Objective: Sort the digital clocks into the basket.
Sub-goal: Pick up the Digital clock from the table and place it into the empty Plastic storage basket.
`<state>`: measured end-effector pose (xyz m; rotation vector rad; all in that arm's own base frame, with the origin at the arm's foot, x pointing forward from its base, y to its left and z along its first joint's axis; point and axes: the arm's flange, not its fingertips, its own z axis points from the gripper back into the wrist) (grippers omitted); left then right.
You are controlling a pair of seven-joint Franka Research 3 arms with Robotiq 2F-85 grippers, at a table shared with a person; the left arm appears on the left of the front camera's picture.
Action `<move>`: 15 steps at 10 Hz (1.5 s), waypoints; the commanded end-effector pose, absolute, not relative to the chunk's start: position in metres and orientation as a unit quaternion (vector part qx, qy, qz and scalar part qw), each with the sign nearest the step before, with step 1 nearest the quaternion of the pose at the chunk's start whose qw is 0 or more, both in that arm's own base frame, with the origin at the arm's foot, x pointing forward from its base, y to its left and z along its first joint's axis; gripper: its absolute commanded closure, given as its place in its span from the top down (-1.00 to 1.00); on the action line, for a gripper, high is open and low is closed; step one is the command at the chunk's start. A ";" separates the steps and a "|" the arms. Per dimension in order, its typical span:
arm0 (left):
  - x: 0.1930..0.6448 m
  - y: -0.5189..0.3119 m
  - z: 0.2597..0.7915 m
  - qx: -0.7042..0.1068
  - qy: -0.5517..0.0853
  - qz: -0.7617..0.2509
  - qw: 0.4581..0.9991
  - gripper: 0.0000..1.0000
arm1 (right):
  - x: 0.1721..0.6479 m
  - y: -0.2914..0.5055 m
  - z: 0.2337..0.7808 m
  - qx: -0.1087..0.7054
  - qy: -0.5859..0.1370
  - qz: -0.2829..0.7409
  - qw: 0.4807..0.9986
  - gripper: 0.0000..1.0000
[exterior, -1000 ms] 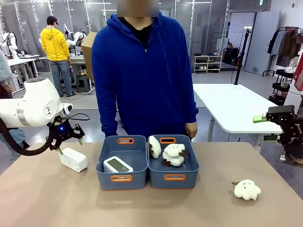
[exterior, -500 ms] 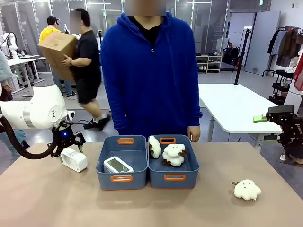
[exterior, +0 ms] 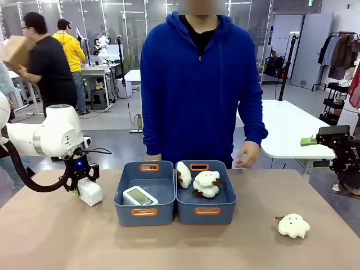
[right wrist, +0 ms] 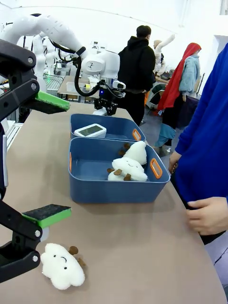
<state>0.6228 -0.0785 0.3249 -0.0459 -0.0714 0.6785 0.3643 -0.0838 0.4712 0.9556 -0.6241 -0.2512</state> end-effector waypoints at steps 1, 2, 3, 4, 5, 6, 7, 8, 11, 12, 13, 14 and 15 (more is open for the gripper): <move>0.613 -0.080 0.338 0.001 -0.033 0.335 0.942 -1.00 | 0.365 -0.084 0.472 0.452 -0.300 -0.118 0.832 0.96; 0.608 -0.074 0.347 -0.003 -0.030 0.335 0.942 -0.74 | 0.365 -0.084 0.472 0.452 -0.300 -0.118 0.832 0.96; 0.601 -0.069 0.359 0.001 -0.008 0.299 0.954 -0.91 | 0.365 -0.084 0.472 0.452 -0.300 -0.118 0.832 0.96; 0.590 -0.059 0.381 -0.005 -0.014 0.231 0.973 -0.91 | 0.365 -0.084 0.472 0.452 -0.300 -0.118 0.832 0.96; 0.573 -0.043 0.410 -0.011 -0.033 0.163 0.986 -0.91 | 0.365 -0.084 0.472 0.452 -0.300 -0.118 0.832 0.96; 0.546 -0.026 0.443 -0.047 -0.046 0.078 0.995 -0.91 | 0.365 -0.084 0.472 0.452 -0.300 -0.118 0.832 0.96; 0.521 -0.027 0.464 -0.100 -0.076 -0.006 0.992 -0.91 | 0.365 -0.084 0.472 0.452 -0.300 -0.118 0.832 0.96; 0.500 -0.043 0.474 -0.145 -0.108 -0.091 0.979 -0.91 | 0.365 -0.084 0.472 0.452 -0.300 -0.118 0.832 0.96; 0.470 -0.111 0.477 -0.239 -0.142 -0.222 0.935 -0.91 | 0.365 -0.084 0.472 0.452 -0.300 -0.118 0.832 0.96; 0.470 -0.137 0.478 -0.267 -0.149 -0.194 0.932 -0.91 | 0.365 -0.084 0.472 0.452 -0.300 -0.118 0.832 0.96; 0.471 -0.159 0.475 -0.295 -0.159 -0.203 0.920 -0.91 | 0.365 -0.084 0.472 0.452 -0.300 -0.118 0.832 0.96; 0.475 -0.179 0.466 -0.291 -0.168 -0.203 0.920 -0.91 | 0.365 -0.084 0.472 0.452 -0.300 -0.118 0.832 0.96; 0.487 -0.192 0.458 -0.290 -0.173 -0.174 0.925 -0.91 | 0.365 -0.084 0.472 0.452 -0.300 -0.118 0.832 0.96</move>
